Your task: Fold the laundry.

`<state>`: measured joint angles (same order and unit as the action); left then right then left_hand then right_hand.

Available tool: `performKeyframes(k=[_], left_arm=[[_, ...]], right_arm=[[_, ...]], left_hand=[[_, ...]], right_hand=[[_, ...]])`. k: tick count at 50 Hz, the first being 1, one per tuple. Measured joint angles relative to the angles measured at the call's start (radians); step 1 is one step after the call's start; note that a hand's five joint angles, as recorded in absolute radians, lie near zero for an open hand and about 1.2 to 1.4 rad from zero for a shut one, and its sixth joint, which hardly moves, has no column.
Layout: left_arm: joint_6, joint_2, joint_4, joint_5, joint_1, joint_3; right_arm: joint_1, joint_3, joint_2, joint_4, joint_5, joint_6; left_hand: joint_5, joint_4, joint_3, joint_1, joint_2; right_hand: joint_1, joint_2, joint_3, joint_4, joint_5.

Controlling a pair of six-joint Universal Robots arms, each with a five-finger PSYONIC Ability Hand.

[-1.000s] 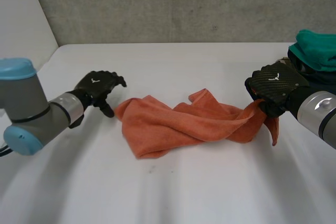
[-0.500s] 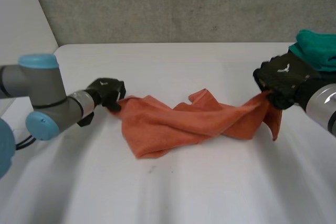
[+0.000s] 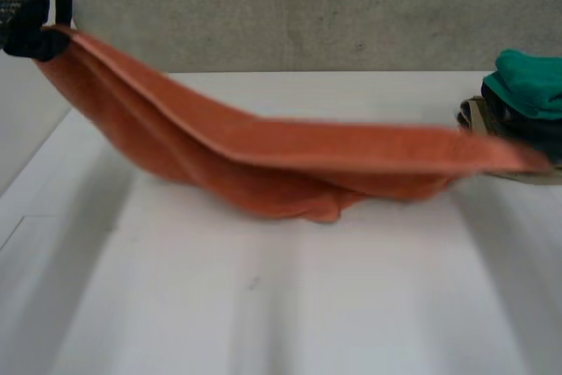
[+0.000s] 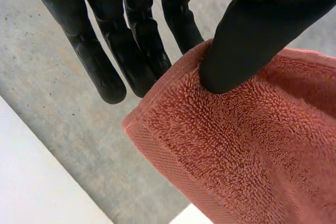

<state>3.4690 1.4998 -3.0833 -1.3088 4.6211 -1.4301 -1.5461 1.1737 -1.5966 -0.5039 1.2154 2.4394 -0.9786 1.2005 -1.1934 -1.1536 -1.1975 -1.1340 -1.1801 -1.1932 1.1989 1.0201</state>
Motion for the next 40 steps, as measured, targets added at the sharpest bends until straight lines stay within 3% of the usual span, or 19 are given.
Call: performKeyframes(k=[8,9,12,15,22,30,40], left_arm=[[0.159,0.168,0.008,-0.012,-0.012,-0.027],[0.172,0.204,0.008,-0.014,-0.018,-0.017],[0.200,0.320,0.011,-0.025,-0.051,0.020],[0.206,0.377,0.011,-0.037,-0.076,0.040],[0.199,0.402,0.007,-0.053,-0.103,0.045],[0.194,0.388,0.005,-0.052,-0.099,0.035],[0.194,0.391,-0.017,-0.052,-0.103,-0.003]], right_arm=[[-0.172,-0.003,0.197,-0.004,0.149,-0.113],[-0.188,-0.004,0.225,0.002,0.170,-0.116],[-0.232,0.004,0.311,0.035,0.223,-0.096],[-0.249,0.040,0.355,0.090,0.240,-0.032],[-0.251,0.253,0.342,0.211,0.198,0.134],[-0.253,0.593,0.216,0.331,0.083,0.155],[-0.270,0.817,0.181,0.552,0.100,0.194]], left_hand=[[0.000,0.000,0.000,0.000,0.000],[0.000,0.000,0.000,0.000,0.000],[0.000,0.000,0.000,0.000,0.000],[0.000,0.000,0.000,0.000,0.000],[0.000,0.000,0.000,0.000,0.000],[0.000,0.000,0.000,0.000,0.000],[0.000,0.000,0.000,0.000,0.000]], right_hand=[[0.000,0.001,0.001,0.000,-0.001],[0.038,0.055,0.058,-0.060,-0.058],[0.503,0.550,0.537,-0.542,-0.551],[0.640,0.696,0.699,-0.706,-0.717],[0.667,0.732,0.732,-0.752,-0.763],[0.667,0.730,0.732,-0.750,-0.744],[0.667,0.732,0.732,-0.752,-0.745]])
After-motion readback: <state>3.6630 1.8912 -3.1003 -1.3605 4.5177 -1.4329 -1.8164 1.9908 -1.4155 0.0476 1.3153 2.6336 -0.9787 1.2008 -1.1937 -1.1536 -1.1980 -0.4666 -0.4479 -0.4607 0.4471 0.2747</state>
